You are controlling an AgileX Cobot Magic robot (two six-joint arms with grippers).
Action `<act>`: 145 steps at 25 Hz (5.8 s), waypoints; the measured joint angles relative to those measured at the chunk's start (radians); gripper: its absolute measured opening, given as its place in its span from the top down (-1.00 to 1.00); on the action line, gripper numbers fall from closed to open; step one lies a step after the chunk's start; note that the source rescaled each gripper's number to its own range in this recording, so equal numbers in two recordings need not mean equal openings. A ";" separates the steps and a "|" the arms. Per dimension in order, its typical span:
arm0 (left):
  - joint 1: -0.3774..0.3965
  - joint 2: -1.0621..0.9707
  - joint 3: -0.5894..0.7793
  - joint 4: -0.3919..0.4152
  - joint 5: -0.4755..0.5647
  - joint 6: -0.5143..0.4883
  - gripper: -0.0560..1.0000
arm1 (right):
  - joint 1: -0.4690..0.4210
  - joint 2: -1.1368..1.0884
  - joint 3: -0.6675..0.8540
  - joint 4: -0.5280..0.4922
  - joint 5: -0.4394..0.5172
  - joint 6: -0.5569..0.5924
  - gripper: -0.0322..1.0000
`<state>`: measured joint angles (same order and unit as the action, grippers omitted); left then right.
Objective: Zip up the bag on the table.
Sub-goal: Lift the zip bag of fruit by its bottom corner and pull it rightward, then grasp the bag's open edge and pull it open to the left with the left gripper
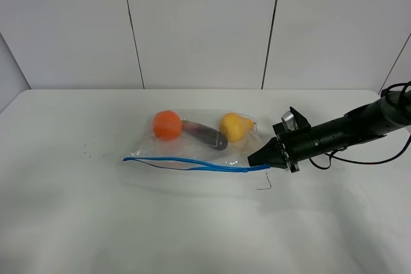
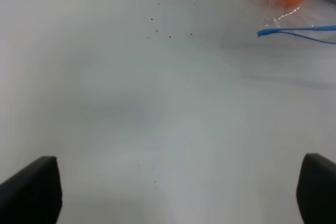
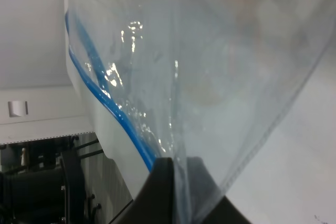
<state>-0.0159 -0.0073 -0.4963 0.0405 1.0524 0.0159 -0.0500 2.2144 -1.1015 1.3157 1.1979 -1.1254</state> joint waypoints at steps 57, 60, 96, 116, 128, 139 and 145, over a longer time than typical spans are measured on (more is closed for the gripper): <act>-0.075 0.742 -0.479 -0.152 -0.260 0.475 -1.00 | 0.004 -0.133 -0.008 -0.049 0.011 0.119 0.94; -0.159 0.819 -0.497 -0.059 -0.263 0.485 -1.00 | 0.004 -0.133 -0.008 -0.049 0.011 0.119 0.94; -1.230 1.843 -0.358 1.685 -0.360 -1.086 -1.00 | 0.004 -0.133 -0.008 -0.049 0.012 0.137 0.94; -1.234 2.104 -0.626 1.696 -0.384 -1.096 -0.89 | 0.006 -0.133 -0.008 -0.055 0.012 0.145 0.94; -1.204 2.105 -0.697 1.696 -0.415 -1.095 -0.59 | 0.006 -0.133 -0.008 -0.057 0.012 0.149 0.94; -1.152 2.105 -0.697 1.696 -0.442 -1.095 -0.25 | 0.006 -0.133 -0.008 -0.056 0.012 0.154 0.94; -1.151 2.105 -0.697 1.694 -0.465 -1.095 -0.10 | 0.006 -0.133 -0.008 -0.056 0.012 0.154 0.94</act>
<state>-1.1673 2.0974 -1.1935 1.7344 0.5872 -1.0788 -0.0440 2.0816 -1.1091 1.2592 1.2103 -0.9715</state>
